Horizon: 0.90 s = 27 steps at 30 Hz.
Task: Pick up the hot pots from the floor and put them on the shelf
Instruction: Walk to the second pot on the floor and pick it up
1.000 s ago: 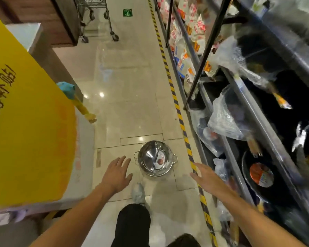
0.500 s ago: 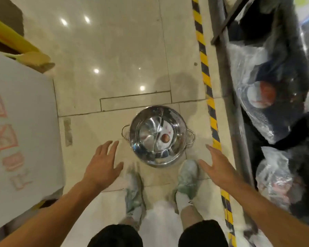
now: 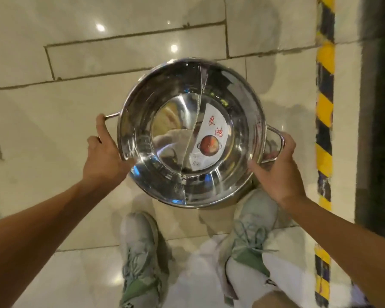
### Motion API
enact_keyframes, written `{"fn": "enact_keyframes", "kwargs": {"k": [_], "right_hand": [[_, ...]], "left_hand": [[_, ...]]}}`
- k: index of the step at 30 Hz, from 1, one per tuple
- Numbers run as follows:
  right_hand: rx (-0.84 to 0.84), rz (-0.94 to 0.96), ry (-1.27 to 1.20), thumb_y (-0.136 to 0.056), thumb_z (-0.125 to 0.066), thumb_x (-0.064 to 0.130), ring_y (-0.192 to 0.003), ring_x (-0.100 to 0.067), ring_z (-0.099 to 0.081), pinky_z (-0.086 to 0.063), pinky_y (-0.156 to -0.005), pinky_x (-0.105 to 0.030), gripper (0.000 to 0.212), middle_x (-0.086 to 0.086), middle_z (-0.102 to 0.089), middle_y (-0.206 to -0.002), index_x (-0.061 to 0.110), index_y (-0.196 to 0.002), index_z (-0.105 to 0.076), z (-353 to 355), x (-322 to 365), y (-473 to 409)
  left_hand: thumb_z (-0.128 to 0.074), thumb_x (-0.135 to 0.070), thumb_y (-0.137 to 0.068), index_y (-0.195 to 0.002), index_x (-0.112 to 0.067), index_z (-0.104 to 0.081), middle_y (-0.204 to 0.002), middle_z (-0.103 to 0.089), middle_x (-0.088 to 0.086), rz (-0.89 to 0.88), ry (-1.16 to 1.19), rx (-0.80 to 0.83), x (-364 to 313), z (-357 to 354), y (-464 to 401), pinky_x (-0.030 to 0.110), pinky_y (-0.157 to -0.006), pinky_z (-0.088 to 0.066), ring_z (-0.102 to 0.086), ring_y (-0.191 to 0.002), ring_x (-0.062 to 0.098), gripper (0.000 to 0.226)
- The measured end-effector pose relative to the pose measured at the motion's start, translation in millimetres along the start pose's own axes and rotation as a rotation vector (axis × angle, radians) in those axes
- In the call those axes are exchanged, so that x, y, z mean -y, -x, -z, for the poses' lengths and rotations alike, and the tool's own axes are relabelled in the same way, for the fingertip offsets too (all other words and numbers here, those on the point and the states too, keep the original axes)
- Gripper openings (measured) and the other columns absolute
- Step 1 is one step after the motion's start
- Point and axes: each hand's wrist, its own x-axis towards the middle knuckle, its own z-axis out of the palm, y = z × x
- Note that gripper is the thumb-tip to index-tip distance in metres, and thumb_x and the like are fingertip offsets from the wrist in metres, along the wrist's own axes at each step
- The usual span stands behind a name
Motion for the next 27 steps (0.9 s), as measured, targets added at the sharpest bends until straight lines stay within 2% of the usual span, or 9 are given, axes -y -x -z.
{"fn": "enact_keyframes", "kwargs": {"k": [3,5,9,12,13,18,22,25,27], "right_hand": [[-0.026,0.020,-0.003,-0.078,-0.080,0.040,-0.091,-0.027,-0.068,-0.057,-0.082,-0.046,0.091,-0.002,-0.067,-0.106,0.040,-0.142,-0.015,3,0,-1],[-0.042,0.072,0.007,-0.076,-0.081,0.040,-0.085,-0.024,-0.068,-0.057,-0.078,-0.043,0.090,0.002,-0.066,-0.097,0.040,-0.141,-0.018,16,6,8],[-0.051,0.083,-0.054,-0.075,-0.084,0.036,-0.076,-0.010,-0.068,-0.058,-0.071,-0.037,0.092,0.006,-0.066,-0.094,0.042,-0.141,-0.020,60,35,53],[-0.068,0.065,-0.111,-0.074,-0.083,0.041,-0.069,-0.001,-0.067,-0.049,-0.056,-0.011,0.094,0.010,-0.064,-0.090,0.043,-0.144,-0.020,105,75,105],[-0.093,0.069,-0.136,-0.075,-0.082,0.042,-0.069,0.002,-0.066,-0.045,-0.049,-0.009,0.093,0.010,-0.063,-0.086,0.041,-0.145,-0.021,122,92,125],[-0.218,0.108,-0.252,-0.078,-0.081,0.034,-0.063,0.000,-0.060,-0.043,-0.057,-0.024,0.090,0.004,-0.060,-0.083,0.035,-0.150,-0.027,219,178,240],[-0.257,0.124,-0.305,-0.075,-0.081,0.041,-0.064,0.009,-0.061,-0.041,-0.058,-0.023,0.096,0.011,-0.060,-0.089,0.034,-0.152,-0.025,295,231,344],[-0.313,0.129,-0.303,-0.077,-0.081,0.036,-0.063,0.008,-0.060,-0.039,-0.054,-0.022,0.091,0.005,-0.061,-0.086,0.037,-0.149,-0.025,341,253,423],[-0.363,0.152,-0.306,-0.079,-0.081,0.036,-0.064,0.005,-0.059,-0.038,-0.051,-0.013,0.089,0.003,-0.061,-0.086,0.036,-0.148,-0.025,362,262,470]], "left_hand": [[-0.090,-0.037,-0.064,-0.148,-0.041,-0.012,-0.116,-0.045,0.013,-0.047,0.108,-0.061,9,-1,3,0.035,-0.063,-0.051,-0.054,-0.077,0.013,0.115],[-0.088,-0.038,-0.065,-0.149,-0.039,-0.014,-0.113,-0.046,0.010,-0.079,0.136,-0.059,11,11,13,0.027,-0.060,-0.042,-0.052,-0.076,0.011,0.111],[-0.090,-0.033,-0.064,-0.148,-0.038,-0.018,-0.108,-0.053,0.011,-0.088,0.132,-0.049,-1,69,51,0.022,-0.055,-0.037,-0.053,-0.073,0.011,0.111],[-0.091,-0.031,-0.063,-0.150,-0.037,-0.019,-0.106,-0.054,0.013,-0.125,0.136,-0.048,-25,141,86,0.028,-0.060,-0.040,-0.054,-0.075,0.017,0.113],[-0.090,-0.031,-0.064,-0.151,-0.036,-0.018,-0.107,-0.053,0.012,-0.139,0.142,-0.052,-36,170,100,0.031,-0.063,-0.042,-0.054,-0.078,0.020,0.114],[-0.090,-0.035,-0.064,-0.156,-0.030,-0.015,-0.113,-0.048,0.009,-0.279,0.152,-0.059,-98,326,182,0.036,-0.071,-0.049,-0.054,-0.086,0.023,0.119],[-0.091,-0.037,-0.063,-0.156,-0.030,-0.016,-0.111,-0.048,0.006,-0.403,0.159,-0.074,-134,440,249,0.029,-0.067,-0.044,-0.051,-0.085,0.014,0.119],[-0.089,-0.034,-0.066,-0.155,-0.028,-0.020,-0.106,-0.049,0.007,-0.526,0.132,-0.084,-152,506,299,0.035,-0.068,-0.046,-0.048,-0.081,0.014,0.112],[-0.088,-0.037,-0.066,-0.155,-0.028,-0.019,-0.106,-0.048,0.005,-0.586,0.135,-0.111,-158,540,332,0.028,-0.066,-0.043,-0.049,-0.081,0.015,0.113]]}}
